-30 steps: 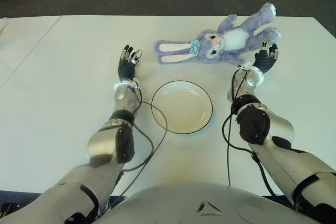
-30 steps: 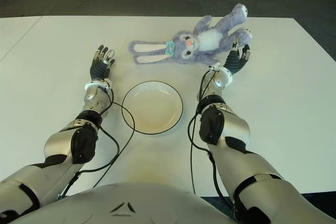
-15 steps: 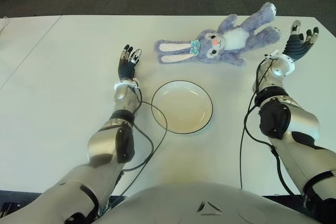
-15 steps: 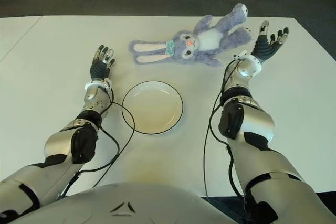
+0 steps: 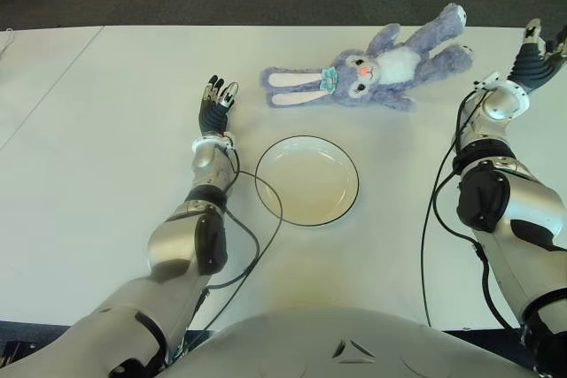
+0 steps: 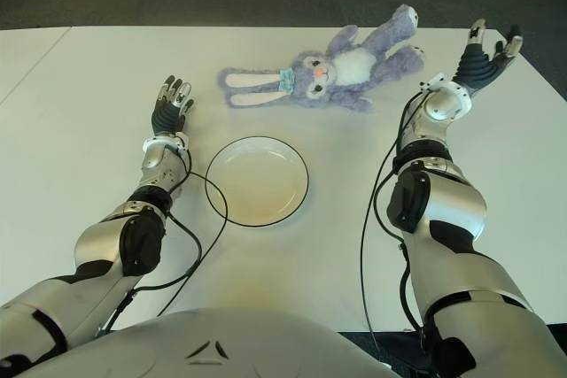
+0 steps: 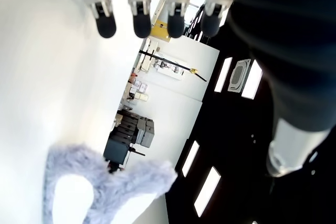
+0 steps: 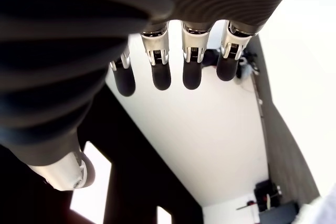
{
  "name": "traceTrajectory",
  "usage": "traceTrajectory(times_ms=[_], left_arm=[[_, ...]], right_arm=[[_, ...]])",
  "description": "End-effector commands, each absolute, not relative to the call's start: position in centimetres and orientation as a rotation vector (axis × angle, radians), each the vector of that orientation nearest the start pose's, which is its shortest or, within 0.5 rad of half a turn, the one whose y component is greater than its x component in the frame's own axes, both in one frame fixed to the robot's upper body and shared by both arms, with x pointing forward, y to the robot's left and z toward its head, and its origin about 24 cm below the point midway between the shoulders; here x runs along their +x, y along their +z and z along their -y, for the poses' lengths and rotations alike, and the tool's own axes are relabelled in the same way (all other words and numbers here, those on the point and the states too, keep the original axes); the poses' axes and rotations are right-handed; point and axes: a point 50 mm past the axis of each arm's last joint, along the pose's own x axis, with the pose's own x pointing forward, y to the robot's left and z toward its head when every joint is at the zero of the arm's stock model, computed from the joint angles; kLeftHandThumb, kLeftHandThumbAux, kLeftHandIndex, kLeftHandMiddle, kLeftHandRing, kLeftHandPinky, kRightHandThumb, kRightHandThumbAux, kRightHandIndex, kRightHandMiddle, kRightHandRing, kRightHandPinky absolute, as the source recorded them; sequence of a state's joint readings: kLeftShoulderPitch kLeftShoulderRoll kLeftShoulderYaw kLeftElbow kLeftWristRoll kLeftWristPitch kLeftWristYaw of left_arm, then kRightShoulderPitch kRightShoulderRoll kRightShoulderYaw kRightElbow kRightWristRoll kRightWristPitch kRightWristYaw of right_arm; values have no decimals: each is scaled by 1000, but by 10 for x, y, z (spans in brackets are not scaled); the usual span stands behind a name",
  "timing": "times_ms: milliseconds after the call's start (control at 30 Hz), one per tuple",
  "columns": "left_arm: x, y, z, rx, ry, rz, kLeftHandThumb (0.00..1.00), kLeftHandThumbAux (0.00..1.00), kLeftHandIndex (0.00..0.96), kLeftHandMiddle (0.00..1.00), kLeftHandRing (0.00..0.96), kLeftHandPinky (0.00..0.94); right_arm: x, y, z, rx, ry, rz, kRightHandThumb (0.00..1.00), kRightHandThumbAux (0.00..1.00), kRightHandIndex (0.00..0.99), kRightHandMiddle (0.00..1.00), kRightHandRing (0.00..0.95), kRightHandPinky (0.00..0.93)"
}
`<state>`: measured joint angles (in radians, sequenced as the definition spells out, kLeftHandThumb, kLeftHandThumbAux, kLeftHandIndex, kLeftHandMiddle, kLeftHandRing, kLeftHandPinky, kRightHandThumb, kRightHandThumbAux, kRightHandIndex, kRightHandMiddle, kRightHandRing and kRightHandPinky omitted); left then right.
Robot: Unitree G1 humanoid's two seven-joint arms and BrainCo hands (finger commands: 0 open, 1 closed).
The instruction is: Put the doll into the plate.
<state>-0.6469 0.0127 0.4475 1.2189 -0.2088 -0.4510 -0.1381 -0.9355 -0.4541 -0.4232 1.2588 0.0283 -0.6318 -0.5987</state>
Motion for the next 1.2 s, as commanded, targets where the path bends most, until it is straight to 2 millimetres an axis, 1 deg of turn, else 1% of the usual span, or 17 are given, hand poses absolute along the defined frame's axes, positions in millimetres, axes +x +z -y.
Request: traceTrajectory(times_ms=[33, 133, 233, 300, 367, 400, 467, 500, 567, 600, 633, 700, 800, 867, 933, 1067, 1200], left_arm=[[250, -98, -152, -508, 234, -565, 0, 661, 0, 0, 0, 4], [250, -99, -152, -506, 238, -572, 0, 672, 0, 0, 0, 16], [250, -99, -152, -513, 234, -570, 0, 673, 0, 0, 0, 15], [250, -99, -152, -513, 234, -568, 0, 674, 0, 0, 0, 7], [250, -99, -152, -510, 235, -570, 0, 670, 0, 0, 0, 15], [250, -99, -152, -508, 235, -571, 0, 670, 0, 0, 0, 15], [250, -99, -152, -507, 235, -572, 0, 670, 0, 0, 0, 16], [250, -99, -152, -506, 232, -571, 0, 670, 0, 0, 0, 16], [250, -99, -152, -505, 230, -569, 0, 670, 0, 0, 0, 8], [250, -98, -152, -506, 230, -568, 0, 668, 0, 0, 0, 5], [251, -98, -152, -507, 231, -567, 0, 664, 0, 0, 0, 4], [251, -98, -151, -508, 231, -566, 0, 663, 0, 0, 0, 4], [252, -97, -150, -507, 228, -560, 0, 653, 0, 0, 0, 0], [252, -97, -149, -506, 230, -564, 0, 661, 0, 0, 0, 3], [252, -97, -148, -506, 230, -567, 0, 664, 0, 0, 0, 4], [252, -97, -149, -529, 235, -556, 0, 660, 0, 0, 0, 0], [251, -98, -149, -522, 234, -564, 0, 661, 0, 0, 0, 0]], right_arm=[[351, 191, 326, -65, -1039, 523, 319, 659, 69, 62, 30, 20], [351, 206, 333, -134, -1060, 540, 252, 672, 86, 58, 29, 33], [350, 214, 338, -190, -1058, 541, 228, 669, 96, 63, 40, 59], [350, 218, 341, -260, -1049, 531, 207, 663, 96, 68, 44, 42], [351, 221, 341, -342, -1037, 518, 198, 661, 97, 92, 81, 108], [352, 222, 341, -374, -1032, 512, 196, 663, 103, 121, 123, 166], [352, 222, 340, -399, -1029, 506, 197, 663, 105, 129, 135, 183], [355, 223, 340, -531, -985, 469, 197, 663, 105, 130, 137, 185], [359, 223, 341, -742, -911, 400, 182, 643, 122, 169, 175, 175], [361, 222, 341, -854, -863, 361, 159, 632, 119, 156, 154, 129], [362, 221, 341, -911, -836, 339, 119, 613, 110, 113, 94, 32], [363, 219, 341, -1000, -799, 307, 106, 608, 107, 100, 76, 3], [366, 210, 339, -1191, -705, 238, 51, 546, 115, 60, 3, 0], [369, 206, 334, -1300, -638, 212, 57, 521, 110, 39, 0, 0], [370, 204, 332, -1345, -612, 201, 59, 513, 109, 33, 0, 0], [374, 193, 329, -1635, -450, 84, 81, 482, 80, 1, 0, 0], [375, 187, 329, -1738, -371, 22, 90, 479, 67, 0, 0, 0]])
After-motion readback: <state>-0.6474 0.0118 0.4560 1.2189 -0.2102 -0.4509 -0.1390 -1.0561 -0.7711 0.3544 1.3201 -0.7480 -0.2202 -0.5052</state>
